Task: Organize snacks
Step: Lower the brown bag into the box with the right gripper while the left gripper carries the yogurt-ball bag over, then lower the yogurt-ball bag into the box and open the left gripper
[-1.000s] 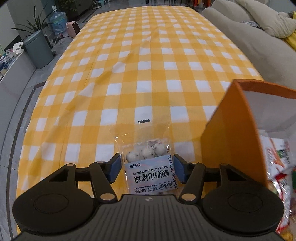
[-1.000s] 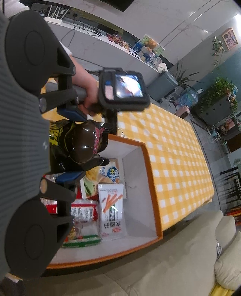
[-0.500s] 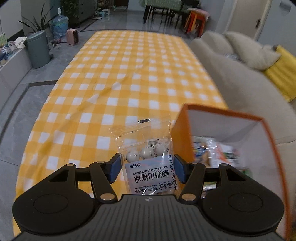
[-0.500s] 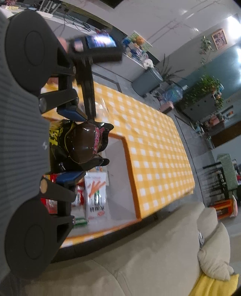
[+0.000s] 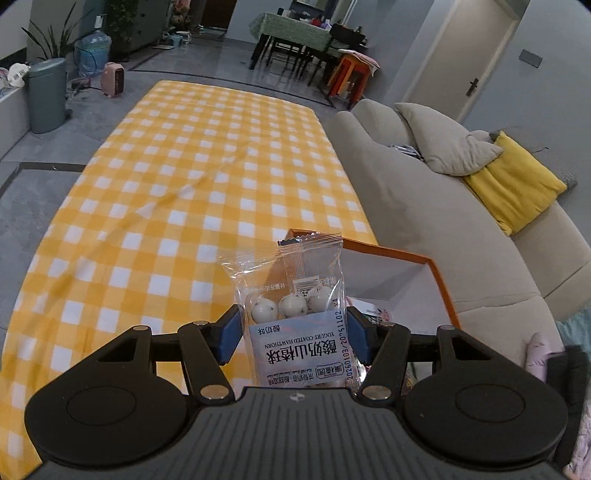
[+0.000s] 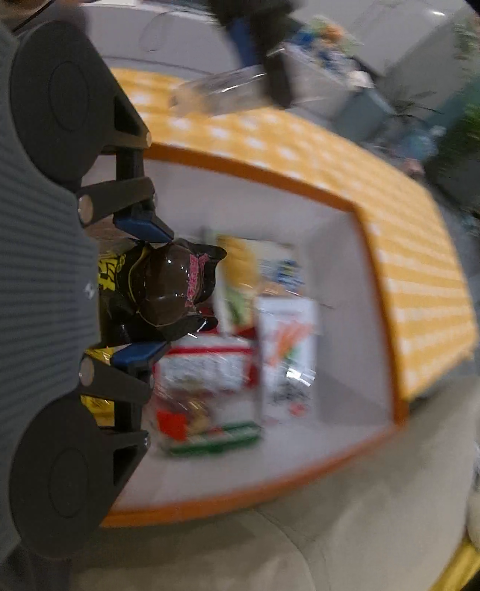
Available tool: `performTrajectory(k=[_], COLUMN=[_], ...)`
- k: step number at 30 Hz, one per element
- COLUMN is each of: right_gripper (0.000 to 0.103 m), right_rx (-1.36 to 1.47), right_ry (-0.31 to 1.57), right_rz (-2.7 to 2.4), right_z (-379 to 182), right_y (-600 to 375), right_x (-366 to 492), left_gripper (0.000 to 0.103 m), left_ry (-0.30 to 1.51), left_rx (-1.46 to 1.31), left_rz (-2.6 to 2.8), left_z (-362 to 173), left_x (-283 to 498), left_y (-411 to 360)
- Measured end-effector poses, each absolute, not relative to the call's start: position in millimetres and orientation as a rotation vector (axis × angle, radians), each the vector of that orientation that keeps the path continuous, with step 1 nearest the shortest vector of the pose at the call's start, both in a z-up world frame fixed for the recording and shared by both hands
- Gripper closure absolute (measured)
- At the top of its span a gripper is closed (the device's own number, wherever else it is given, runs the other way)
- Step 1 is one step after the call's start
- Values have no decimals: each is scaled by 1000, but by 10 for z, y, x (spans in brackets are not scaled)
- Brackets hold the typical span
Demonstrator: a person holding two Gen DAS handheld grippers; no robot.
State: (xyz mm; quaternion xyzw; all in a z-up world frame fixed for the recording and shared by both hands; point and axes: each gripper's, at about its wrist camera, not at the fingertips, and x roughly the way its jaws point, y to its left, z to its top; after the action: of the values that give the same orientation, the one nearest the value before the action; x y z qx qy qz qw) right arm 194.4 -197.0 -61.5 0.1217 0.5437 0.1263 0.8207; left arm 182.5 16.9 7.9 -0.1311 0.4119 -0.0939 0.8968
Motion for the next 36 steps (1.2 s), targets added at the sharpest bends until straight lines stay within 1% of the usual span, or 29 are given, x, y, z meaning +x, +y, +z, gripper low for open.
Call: performTrajectory(k=[3,6,8,9,10,11,13,14,15,16,17,21,23,27,32,36], right_gripper=[47,47,43,40,32,29,29,26,23,17,13,11,11,11,11,11], right_rx=[227,170,178,182,176,160,153,166,184,211,239,359,423,538,623,654], right_ry=[1234,1257,1314,1352,1382,1394,1361,1325,1287,1231,1170,959,918,945,965,966], right_rz=[313,318,341,346,333,317,314,312,304,288,268,152,139,94,84,90], right_z=[-701,-681,-724,-758,-782,-782,-665,-551,-442,-301,-170,164,162,-26,-163,-194], right_y=[-1884,-1858,-1872,-1876,-1883,-1888,-1957,-2030,-2110,-2226,-2350,-2883,-3090,-3396,-3599,-3646], right_x=[1945,1889,1848,1819,1791,1772,1731,1717,1704,1683,1654,1548,1512,1499,1484,1495], left_gripper=[36,36,36,36,36,36,36,36,36,36,36,35,35,35,35,35], left_ry=[866,875,877,876,874,874,878,884,891,900,911,964,997,1082,1077,1116], left_rx=[-263,-255,-241,-233,-227,-220,-206,-198,-193,-189,-186,-163,-151,-133,-63,-108], left_rz=[-217,-234,-249,-256,-263,-269,-280,-287,-294,-301,-309,-318,-323,-334,-277,-168], left_z=[58,58,74,81,92,102,117,119,116,108,91,-30,-121,-347,-525,-686], left_x=[1807,1782,1762,1753,1743,1733,1716,1720,1729,1748,1780,1933,2031,2291,2540,2865], left_y=[141,82,22,-13,-51,-89,-178,-222,-272,-330,-397,-691,-853,-1177,-1451,-1528])
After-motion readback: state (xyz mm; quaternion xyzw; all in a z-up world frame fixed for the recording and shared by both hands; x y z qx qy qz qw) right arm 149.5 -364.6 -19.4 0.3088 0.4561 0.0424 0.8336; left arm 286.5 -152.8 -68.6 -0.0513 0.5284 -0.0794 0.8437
